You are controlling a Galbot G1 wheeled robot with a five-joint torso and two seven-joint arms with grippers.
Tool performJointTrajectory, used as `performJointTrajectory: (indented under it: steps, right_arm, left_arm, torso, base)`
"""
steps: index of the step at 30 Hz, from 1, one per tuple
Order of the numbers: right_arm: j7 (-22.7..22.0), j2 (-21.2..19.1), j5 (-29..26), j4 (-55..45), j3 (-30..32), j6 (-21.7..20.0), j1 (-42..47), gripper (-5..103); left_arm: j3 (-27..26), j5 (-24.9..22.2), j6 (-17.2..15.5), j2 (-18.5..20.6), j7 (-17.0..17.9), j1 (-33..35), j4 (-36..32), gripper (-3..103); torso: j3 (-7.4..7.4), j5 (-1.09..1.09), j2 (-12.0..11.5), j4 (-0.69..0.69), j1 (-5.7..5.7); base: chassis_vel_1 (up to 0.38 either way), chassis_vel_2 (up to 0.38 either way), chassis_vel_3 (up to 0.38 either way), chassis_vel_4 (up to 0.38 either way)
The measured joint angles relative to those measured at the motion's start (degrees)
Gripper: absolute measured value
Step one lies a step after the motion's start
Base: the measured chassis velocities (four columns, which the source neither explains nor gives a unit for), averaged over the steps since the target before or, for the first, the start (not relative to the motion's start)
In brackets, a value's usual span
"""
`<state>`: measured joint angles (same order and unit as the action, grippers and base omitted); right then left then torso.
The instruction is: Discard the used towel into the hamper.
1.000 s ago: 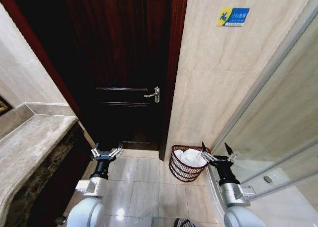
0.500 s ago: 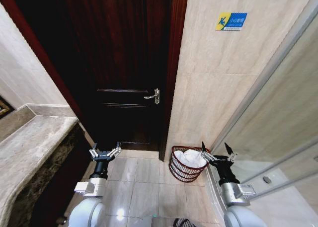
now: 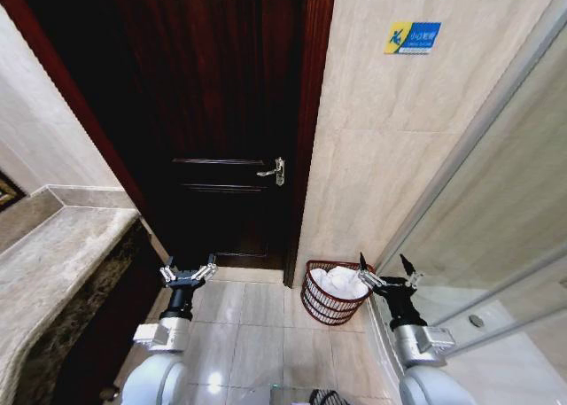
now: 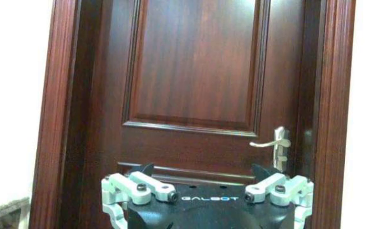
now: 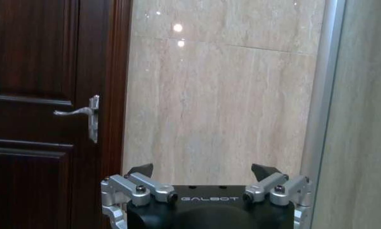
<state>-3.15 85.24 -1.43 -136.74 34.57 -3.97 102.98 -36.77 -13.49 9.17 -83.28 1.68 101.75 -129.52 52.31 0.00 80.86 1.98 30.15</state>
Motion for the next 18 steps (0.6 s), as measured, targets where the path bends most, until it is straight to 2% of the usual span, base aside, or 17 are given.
performJointTrajectory:
  steps: [18]
  right_arm:
    - [-0.33,0.06,-0.43,0.01,0.22,-0.44,0.12,100]
  left_arm:
    - [0.16,0.72,-0.42,-0.02,0.04,-0.21,-0.02,100]
  torso:
    - [-0.13,0.00,-0.26,0.00,-0.10]
  base:
    - [0.010,-0.008,-0.011,0.011]
